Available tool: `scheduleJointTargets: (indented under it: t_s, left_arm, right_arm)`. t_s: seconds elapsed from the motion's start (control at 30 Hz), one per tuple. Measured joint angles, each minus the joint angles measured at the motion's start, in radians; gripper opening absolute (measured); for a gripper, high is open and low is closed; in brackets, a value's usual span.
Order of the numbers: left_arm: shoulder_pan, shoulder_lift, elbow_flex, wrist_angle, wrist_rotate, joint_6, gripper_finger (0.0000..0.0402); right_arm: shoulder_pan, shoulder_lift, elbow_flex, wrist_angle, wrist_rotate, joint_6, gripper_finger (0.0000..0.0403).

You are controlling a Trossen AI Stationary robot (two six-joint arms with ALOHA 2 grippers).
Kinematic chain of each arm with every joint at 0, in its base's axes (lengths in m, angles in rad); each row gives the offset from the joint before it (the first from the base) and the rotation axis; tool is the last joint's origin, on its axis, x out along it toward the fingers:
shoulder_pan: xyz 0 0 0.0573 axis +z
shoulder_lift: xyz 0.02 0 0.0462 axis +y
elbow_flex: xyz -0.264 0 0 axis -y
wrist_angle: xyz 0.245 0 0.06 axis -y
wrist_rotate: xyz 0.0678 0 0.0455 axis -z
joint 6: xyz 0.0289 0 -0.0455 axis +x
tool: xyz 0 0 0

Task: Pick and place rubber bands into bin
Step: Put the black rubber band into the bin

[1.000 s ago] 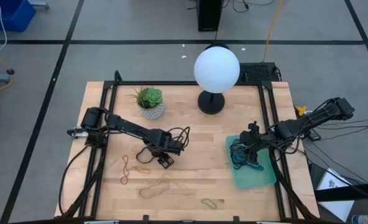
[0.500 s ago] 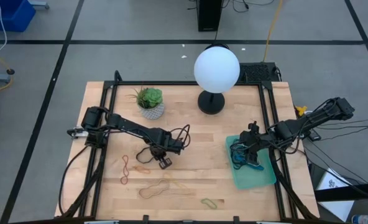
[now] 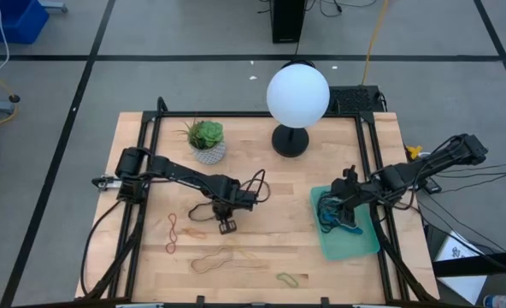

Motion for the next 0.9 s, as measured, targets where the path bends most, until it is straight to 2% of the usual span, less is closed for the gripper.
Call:
scheduleJointTargets:
  t_s: [0.2, 0.33, 0.67, 0.9]
  left_arm:
    - [0.0, -0.003, 0.105, 0.026, 0.023, 0.163, 0.0008]
    - [0.0, -0.004, 0.175, 0.134, 0.023, 0.232, 0.0009]
    - [-0.004, -0.006, 0.233, 0.592, -0.019, 0.414, 0.0013]
    - [0.002, -0.006, 0.233, 0.78, -0.132, 0.454, 0.0006]
  right_arm:
    - [0.0, -0.048, 0.0, 0.046, 0.003, -0.022, 0.0175]
    - [0.0, -0.067, 0.0, 0.136, 0.031, -0.078, 0.0172]
    - [0.001, -0.061, 0.0, 0.526, 0.027, -0.379, 0.0174]
    - [0.001, -0.039, 0.0, 0.605, 0.031, -0.479, 0.0169]
